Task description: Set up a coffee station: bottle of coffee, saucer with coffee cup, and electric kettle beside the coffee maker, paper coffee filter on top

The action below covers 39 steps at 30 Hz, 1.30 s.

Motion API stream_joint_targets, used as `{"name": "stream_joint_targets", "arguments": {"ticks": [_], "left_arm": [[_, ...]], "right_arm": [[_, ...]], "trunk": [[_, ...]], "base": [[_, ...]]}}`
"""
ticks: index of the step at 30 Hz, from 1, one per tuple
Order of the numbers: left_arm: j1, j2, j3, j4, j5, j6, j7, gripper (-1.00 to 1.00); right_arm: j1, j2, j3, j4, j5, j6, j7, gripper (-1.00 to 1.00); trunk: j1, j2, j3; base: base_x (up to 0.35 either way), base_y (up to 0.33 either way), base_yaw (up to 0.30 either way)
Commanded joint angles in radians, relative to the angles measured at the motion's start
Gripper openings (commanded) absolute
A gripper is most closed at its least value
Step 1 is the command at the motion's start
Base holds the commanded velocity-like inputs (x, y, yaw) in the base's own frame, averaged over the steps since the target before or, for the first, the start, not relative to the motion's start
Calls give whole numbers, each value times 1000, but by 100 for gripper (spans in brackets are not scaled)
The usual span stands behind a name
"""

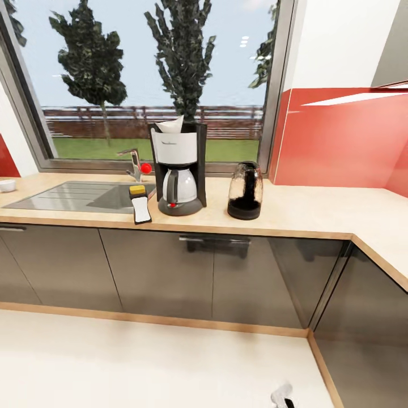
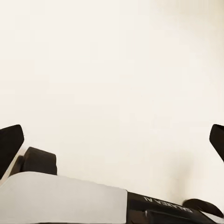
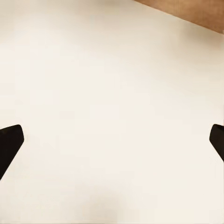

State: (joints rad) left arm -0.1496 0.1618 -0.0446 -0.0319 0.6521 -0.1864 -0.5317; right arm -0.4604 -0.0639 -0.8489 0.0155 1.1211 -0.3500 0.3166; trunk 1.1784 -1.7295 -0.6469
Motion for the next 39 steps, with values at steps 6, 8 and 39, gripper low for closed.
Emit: {"name": "stream_joint_targets", "arguments": {"ticks": [6, 8, 39], "left_arm": [[-1, 12, 22, 2, 3, -4, 4, 100], [-1, 13, 24, 2, 3, -4, 5, 100], [-1, 15, 29, 4, 3, -4, 7, 100]], "right_arm": [[-125, -4, -8, -9, 5, 103, 411, 100], [-152, -5, -8, -26, 3, 128, 518, 100], [-571, -67, 179, -1221, -553, 1125, 1118, 100]], "trunk": [[0, 0, -1], [0, 0, -1], [0, 0, -1]], "base": [[0, 0, 0], [0, 0, 0], [0, 0, 0]]}}
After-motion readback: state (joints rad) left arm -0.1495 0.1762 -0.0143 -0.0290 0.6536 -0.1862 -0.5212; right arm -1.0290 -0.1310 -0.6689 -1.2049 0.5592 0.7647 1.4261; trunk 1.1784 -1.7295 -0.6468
